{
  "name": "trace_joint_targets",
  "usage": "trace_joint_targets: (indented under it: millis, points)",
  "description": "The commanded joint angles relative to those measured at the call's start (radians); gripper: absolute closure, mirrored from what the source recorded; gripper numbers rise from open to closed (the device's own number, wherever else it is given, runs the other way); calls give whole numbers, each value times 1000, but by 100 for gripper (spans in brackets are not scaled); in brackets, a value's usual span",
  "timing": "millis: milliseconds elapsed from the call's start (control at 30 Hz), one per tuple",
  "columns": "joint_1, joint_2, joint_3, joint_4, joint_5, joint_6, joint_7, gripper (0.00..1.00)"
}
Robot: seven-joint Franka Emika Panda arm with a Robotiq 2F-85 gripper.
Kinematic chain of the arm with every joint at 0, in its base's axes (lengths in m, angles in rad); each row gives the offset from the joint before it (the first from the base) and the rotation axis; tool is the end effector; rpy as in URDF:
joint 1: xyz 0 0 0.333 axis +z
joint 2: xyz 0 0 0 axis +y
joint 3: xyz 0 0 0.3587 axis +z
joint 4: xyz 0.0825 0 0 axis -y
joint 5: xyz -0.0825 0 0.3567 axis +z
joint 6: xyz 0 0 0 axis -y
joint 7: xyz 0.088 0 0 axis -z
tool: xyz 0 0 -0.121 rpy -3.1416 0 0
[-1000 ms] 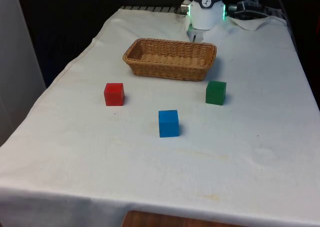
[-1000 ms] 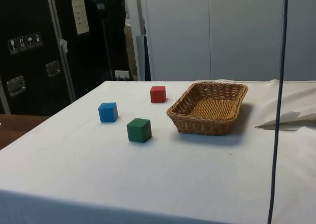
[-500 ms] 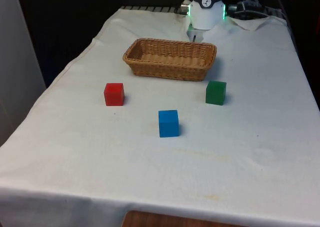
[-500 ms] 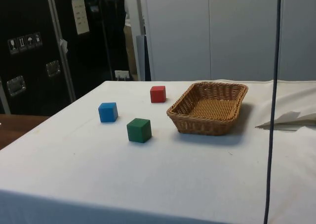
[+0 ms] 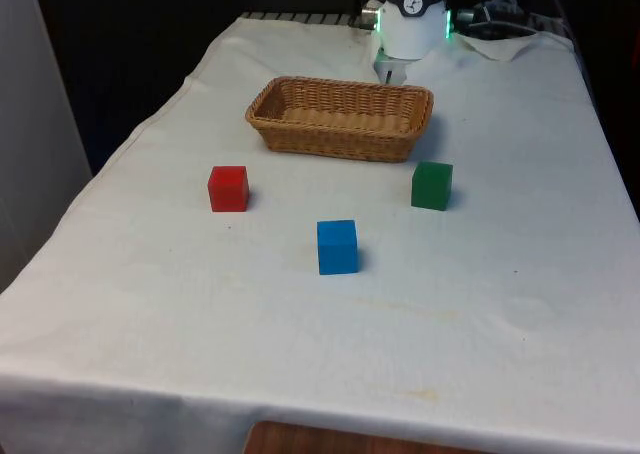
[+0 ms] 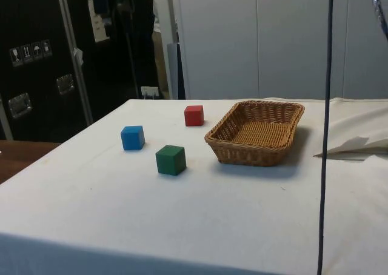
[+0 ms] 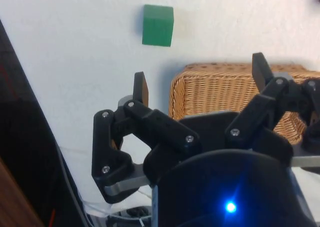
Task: Pick up the blue cube and place it into the basket.
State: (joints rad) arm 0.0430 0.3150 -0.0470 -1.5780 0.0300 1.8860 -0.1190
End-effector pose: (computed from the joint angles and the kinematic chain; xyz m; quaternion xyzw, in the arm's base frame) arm 0.6412 0.0039 0.4924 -0.9985 -0.0539 0.0029 0.0071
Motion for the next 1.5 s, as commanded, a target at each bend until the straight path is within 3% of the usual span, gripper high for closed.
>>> trace_joint_targets:
  millis: [0, 667, 1300, 1467]
  points:
    - [0, 11, 1, 9, 1, 6, -9, 0]
    - [0, 76, 0, 12, 0, 105, -92, 0]
    - [0, 174, -1, 15, 0, 215, -165, 0]
    - [-6, 213, -1, 15, 2, 264, -183, 0]
